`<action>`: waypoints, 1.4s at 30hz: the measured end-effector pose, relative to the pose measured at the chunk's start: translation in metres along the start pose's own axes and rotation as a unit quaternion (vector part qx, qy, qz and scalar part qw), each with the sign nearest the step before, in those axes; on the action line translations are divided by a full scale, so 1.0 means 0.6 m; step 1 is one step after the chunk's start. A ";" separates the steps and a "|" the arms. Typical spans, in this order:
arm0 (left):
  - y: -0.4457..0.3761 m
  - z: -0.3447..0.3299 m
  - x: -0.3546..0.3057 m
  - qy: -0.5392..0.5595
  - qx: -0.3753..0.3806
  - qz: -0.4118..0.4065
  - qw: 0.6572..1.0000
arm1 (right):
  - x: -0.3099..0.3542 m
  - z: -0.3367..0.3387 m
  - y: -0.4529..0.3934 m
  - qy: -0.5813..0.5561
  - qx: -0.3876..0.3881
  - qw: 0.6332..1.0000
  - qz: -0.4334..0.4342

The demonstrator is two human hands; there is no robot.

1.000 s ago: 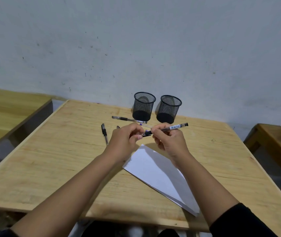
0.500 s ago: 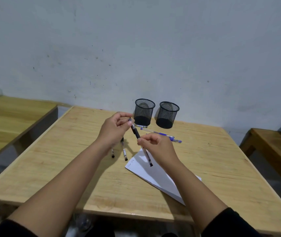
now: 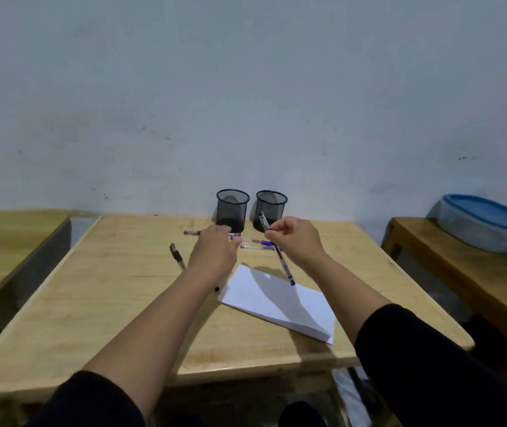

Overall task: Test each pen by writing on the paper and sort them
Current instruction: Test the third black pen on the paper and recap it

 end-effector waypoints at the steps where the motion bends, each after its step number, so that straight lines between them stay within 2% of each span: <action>1: -0.001 -0.003 -0.010 -0.011 0.009 -0.010 1.000 | -0.001 0.012 0.002 0.010 -0.016 1.000 -0.004; 6: -0.014 -0.021 -0.083 -0.040 0.042 -0.080 0.995 | -0.017 0.081 0.014 0.058 -0.095 0.993 -0.031; 15: -0.002 -0.099 -0.247 -0.075 0.097 -0.235 0.964 | -0.104 0.246 0.090 0.091 -0.233 0.962 -0.111; 20: 0.049 -0.173 -0.339 -0.043 0.118 -0.293 0.948 | -0.183 0.331 0.160 0.074 -0.263 0.947 -0.170; 24: 0.096 -0.243 -0.403 -0.035 0.137 -0.306 0.942 | -0.256 0.389 0.210 0.066 -0.278 0.935 -0.212; 31: 0.153 -0.364 -0.440 -0.057 0.167 -0.285 0.942 | -0.400 0.459 0.286 0.057 -0.279 0.925 -0.250; 37: 0.163 -0.412 -0.438 -0.097 0.119 -0.303 0.941 | -0.545 0.478 0.325 0.037 -0.258 0.913 -0.314; 39: 0.165 -0.416 -0.437 -0.113 0.106 -0.302 0.940 | -0.579 0.474 0.333 0.048 -0.216 0.916 -0.336; 42: 0.166 -0.422 -0.437 -0.132 0.103 -0.305 0.937 | -0.604 0.465 0.327 0.169 -0.123 0.911 -0.356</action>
Point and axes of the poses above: each hand's wrist, its own y-axis away from the middle knuckle, its own z-axis out of the back of the hand, x = y × z, the point moved 3 cm from there along -y, towards the middle knuckle, and after that the axes turned 13 degrees about -z, right-handed, at the moved point
